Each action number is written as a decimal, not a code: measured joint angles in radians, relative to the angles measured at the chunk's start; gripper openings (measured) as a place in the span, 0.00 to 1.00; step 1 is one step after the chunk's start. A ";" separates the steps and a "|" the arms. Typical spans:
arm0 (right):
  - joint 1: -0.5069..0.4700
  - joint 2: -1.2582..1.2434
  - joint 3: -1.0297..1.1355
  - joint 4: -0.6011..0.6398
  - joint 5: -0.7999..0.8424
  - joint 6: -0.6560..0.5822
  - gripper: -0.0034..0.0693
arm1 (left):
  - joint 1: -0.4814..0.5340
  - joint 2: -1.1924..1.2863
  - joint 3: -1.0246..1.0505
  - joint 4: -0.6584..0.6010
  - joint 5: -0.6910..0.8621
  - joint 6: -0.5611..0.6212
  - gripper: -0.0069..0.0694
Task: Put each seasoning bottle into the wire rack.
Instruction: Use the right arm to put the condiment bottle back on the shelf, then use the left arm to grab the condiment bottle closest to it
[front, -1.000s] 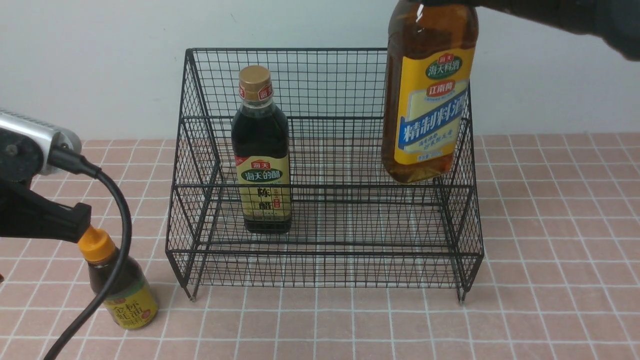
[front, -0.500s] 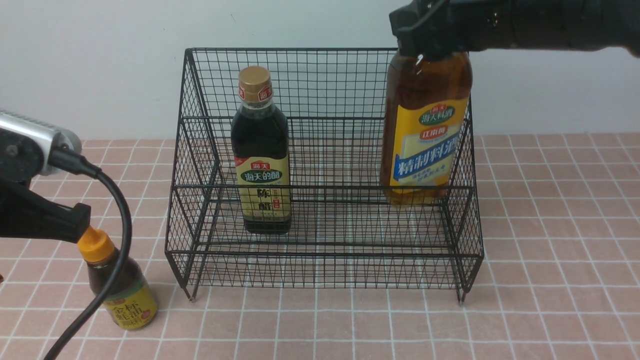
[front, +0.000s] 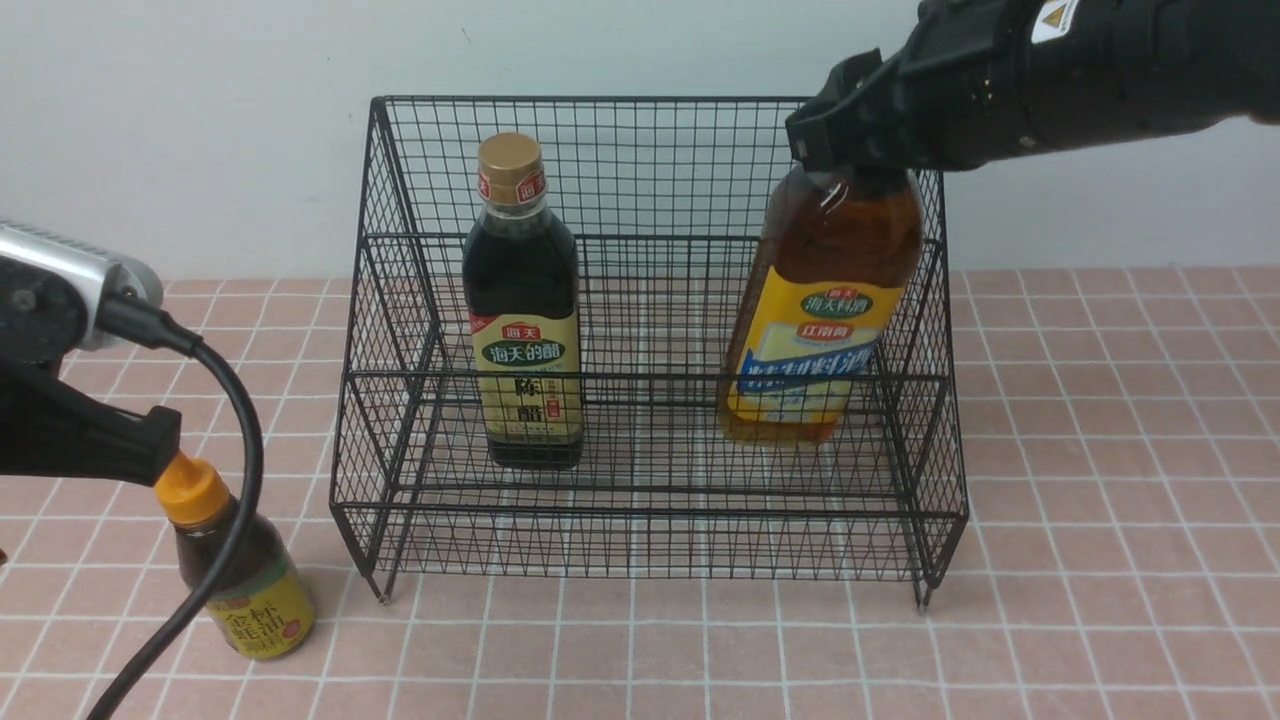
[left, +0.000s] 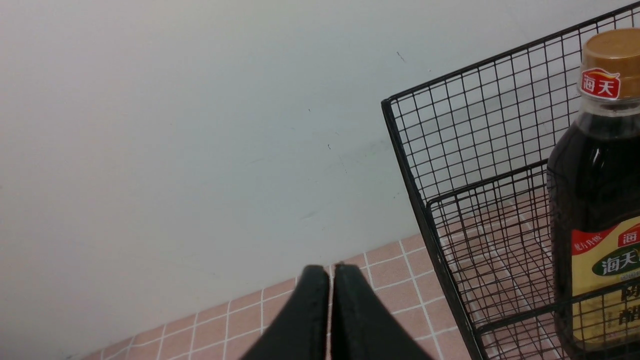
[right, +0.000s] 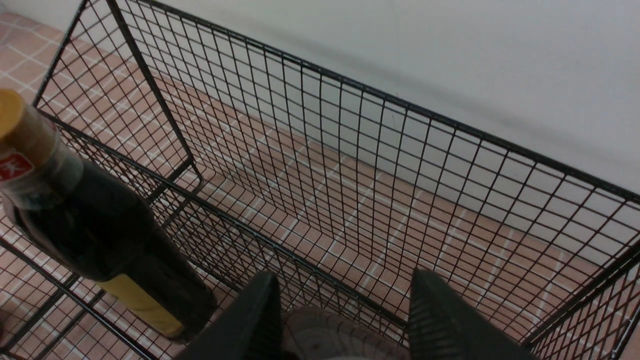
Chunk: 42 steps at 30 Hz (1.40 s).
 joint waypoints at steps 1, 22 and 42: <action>0.000 0.004 0.000 0.000 0.002 0.002 0.48 | 0.000 0.000 0.000 0.000 0.000 0.000 0.08; 0.002 0.052 -0.031 0.040 -0.008 0.006 0.69 | 0.000 0.000 0.000 0.000 0.075 0.000 0.08; 0.002 -0.406 -0.037 -0.371 0.179 0.265 0.15 | 0.000 0.000 0.000 0.000 0.061 0.000 0.08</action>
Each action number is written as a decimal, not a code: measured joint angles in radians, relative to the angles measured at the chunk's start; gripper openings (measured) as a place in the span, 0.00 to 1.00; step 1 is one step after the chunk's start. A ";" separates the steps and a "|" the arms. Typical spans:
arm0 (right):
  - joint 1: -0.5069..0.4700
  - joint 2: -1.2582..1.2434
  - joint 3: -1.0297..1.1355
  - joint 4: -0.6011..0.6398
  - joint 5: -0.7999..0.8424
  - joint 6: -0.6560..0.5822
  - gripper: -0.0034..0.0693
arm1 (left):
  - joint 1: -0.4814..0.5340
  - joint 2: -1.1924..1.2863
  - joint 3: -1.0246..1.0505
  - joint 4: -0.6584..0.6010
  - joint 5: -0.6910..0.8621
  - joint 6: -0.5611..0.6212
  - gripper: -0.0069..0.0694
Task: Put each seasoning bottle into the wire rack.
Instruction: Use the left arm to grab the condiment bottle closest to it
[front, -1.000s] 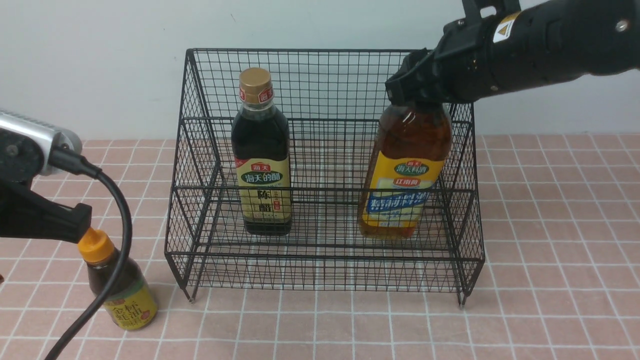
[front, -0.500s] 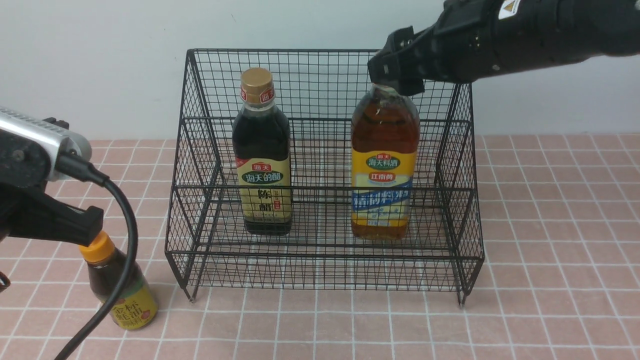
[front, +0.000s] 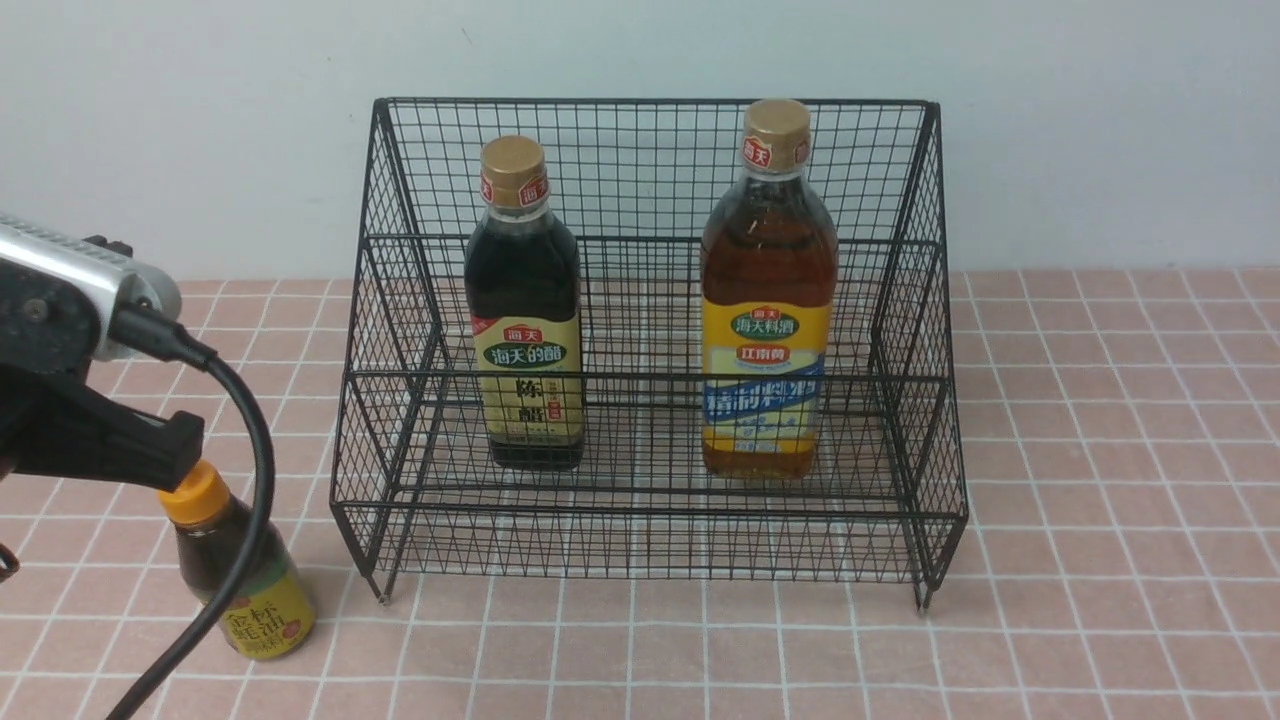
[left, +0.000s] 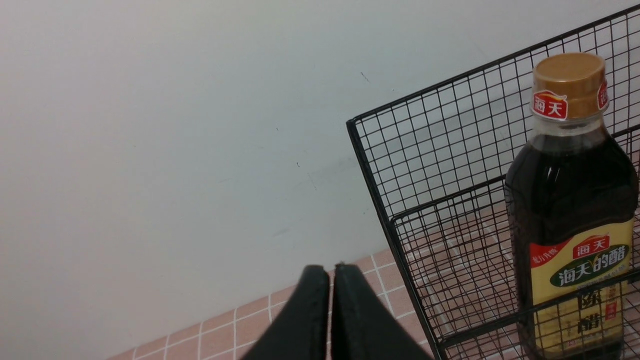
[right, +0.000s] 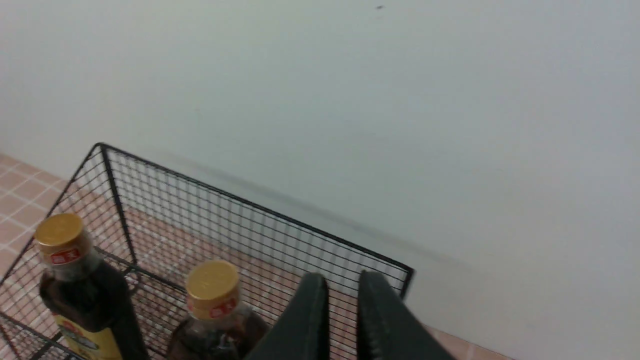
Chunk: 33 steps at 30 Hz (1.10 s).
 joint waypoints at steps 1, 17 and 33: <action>0.000 -0.054 0.003 -0.067 0.052 0.061 0.08 | 0.000 0.000 0.000 0.000 -0.002 0.000 0.08; 0.000 -0.821 0.715 -0.251 -0.074 0.427 0.03 | 0.000 0.000 0.000 0.000 -0.005 -0.003 0.08; 0.000 -1.155 1.117 -0.371 -0.484 0.577 0.03 | 0.000 0.000 0.000 0.000 0.021 -0.003 0.08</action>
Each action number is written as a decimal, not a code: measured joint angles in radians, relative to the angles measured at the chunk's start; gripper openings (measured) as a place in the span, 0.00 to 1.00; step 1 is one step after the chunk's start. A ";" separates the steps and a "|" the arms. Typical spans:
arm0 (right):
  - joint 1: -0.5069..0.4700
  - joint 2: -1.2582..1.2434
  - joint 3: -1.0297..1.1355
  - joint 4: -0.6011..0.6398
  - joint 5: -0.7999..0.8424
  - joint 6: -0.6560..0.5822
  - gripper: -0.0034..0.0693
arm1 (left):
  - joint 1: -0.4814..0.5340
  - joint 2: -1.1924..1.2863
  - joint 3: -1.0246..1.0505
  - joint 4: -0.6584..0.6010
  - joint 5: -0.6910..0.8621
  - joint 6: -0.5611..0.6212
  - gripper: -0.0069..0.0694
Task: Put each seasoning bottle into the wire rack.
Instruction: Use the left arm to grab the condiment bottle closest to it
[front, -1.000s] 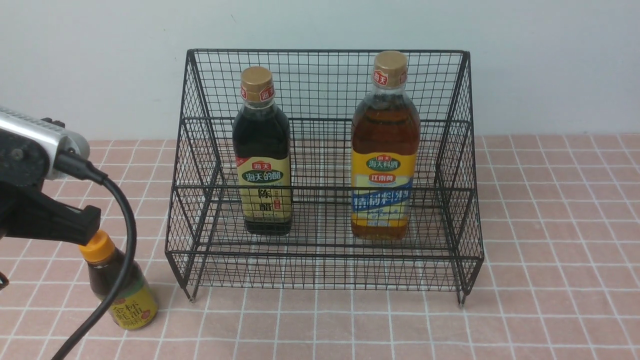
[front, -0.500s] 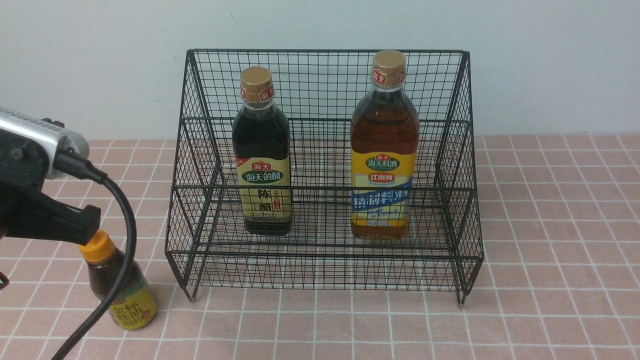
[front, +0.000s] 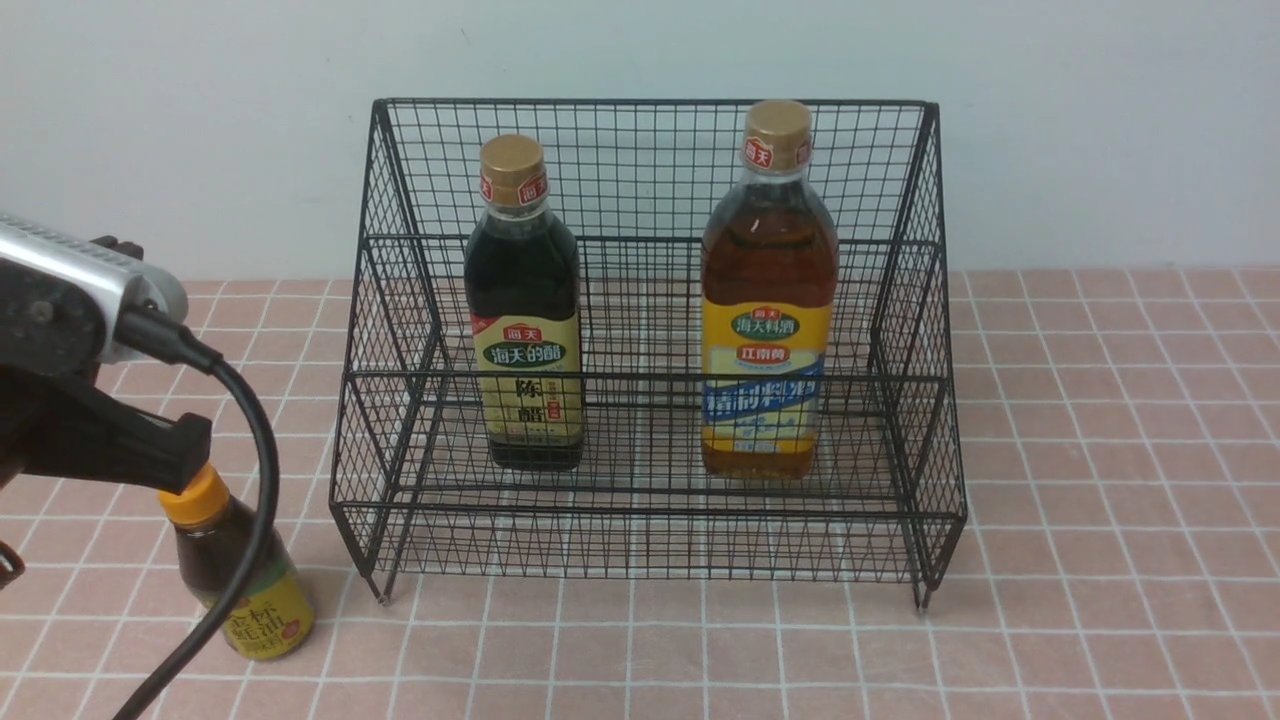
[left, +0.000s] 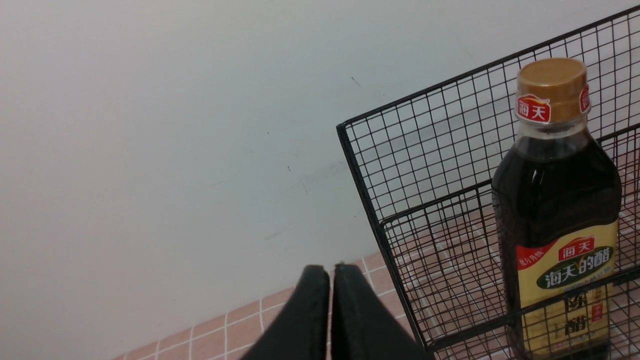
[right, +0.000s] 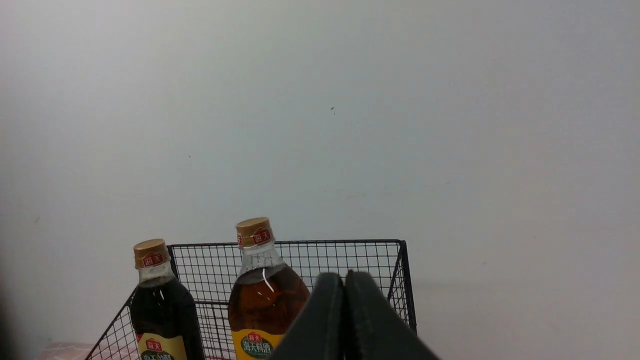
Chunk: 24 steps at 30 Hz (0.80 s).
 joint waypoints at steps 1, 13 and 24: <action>0.000 0.000 0.000 -0.001 -0.004 0.000 0.03 | 0.000 0.000 0.000 0.000 0.000 0.000 0.08; 0.000 0.000 0.000 -0.004 -0.007 0.000 0.03 | 0.000 0.000 0.001 0.000 0.019 -0.001 0.08; 0.000 0.000 0.000 -0.004 -0.007 0.000 0.03 | 0.000 0.000 0.001 0.000 0.039 0.003 0.08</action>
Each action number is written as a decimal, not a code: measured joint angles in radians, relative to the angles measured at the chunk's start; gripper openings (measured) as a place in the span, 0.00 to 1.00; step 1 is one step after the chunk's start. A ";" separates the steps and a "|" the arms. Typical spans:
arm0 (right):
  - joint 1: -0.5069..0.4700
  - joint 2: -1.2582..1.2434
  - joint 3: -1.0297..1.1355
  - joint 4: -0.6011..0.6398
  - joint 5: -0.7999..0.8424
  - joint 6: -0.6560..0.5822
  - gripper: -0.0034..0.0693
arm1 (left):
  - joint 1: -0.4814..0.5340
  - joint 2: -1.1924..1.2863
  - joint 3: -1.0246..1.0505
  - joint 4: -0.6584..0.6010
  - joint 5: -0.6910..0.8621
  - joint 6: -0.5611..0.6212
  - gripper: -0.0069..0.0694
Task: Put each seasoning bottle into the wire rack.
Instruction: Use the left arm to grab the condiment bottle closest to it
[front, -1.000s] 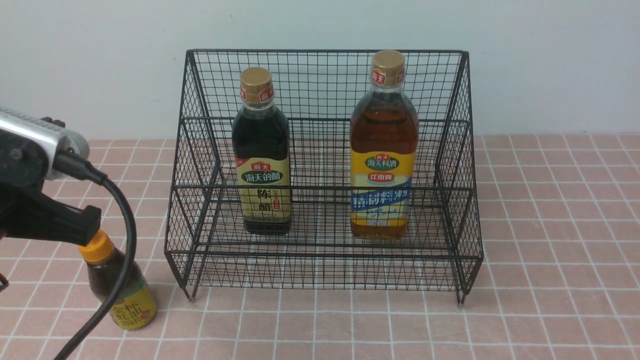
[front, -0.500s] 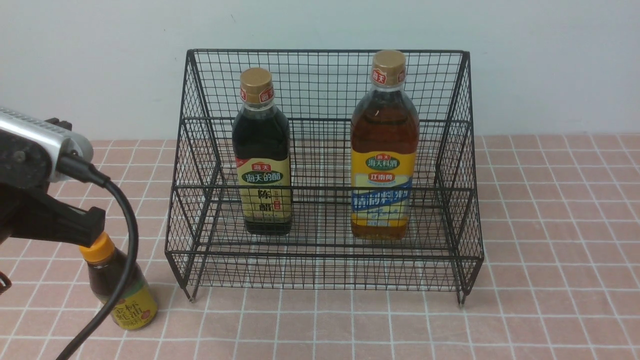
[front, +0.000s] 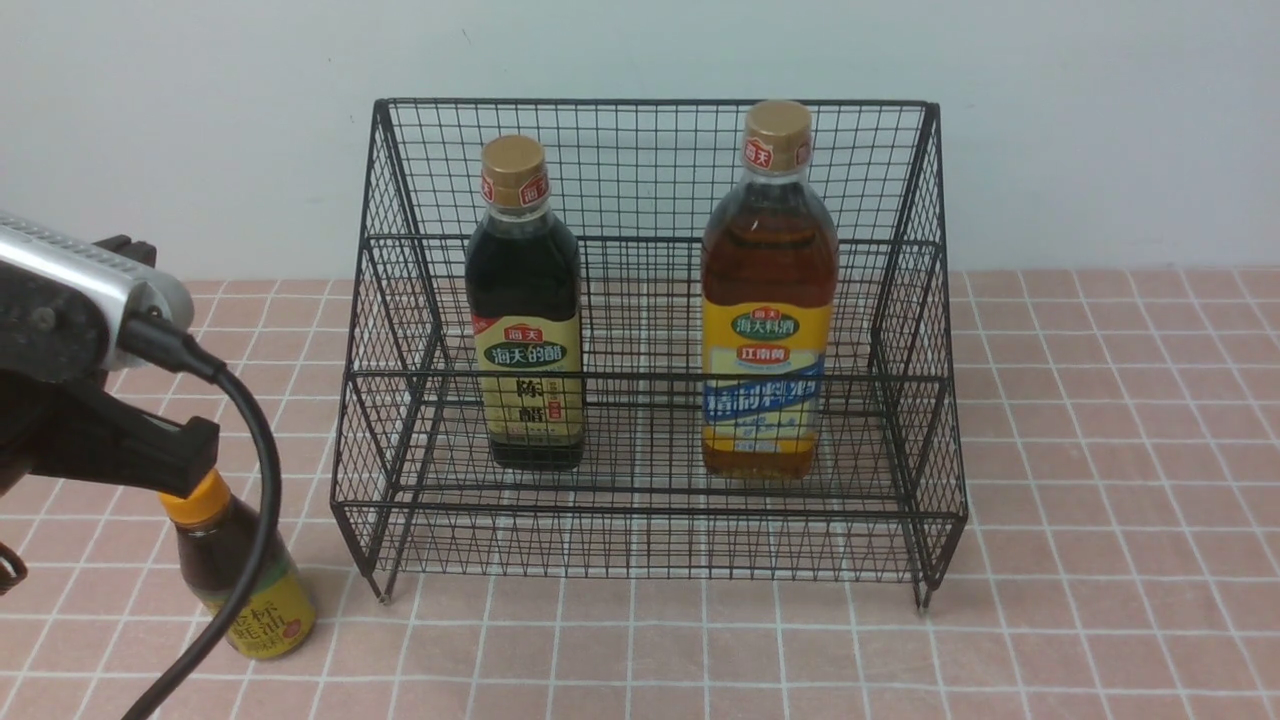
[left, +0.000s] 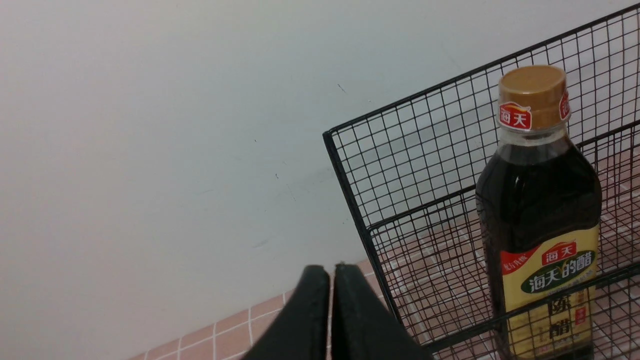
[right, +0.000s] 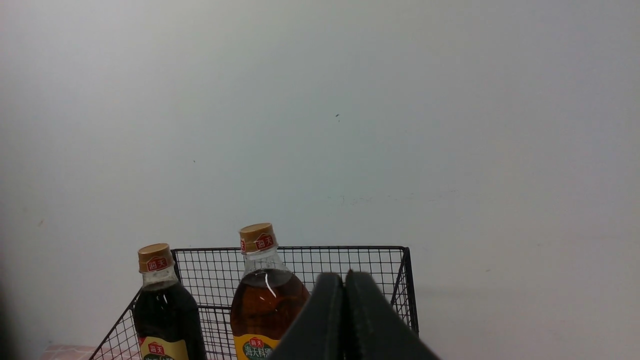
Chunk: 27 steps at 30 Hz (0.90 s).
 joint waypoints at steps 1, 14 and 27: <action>0.000 0.000 0.000 0.000 0.000 0.000 0.03 | 0.000 0.000 0.000 0.000 0.014 0.000 0.08; 0.000 0.000 0.000 0.000 0.000 0.000 0.03 | 0.000 0.000 0.000 0.565 0.491 -0.633 0.08; 0.000 0.000 0.000 0.000 0.000 0.000 0.03 | 0.000 -0.025 0.000 1.420 0.734 -1.807 0.08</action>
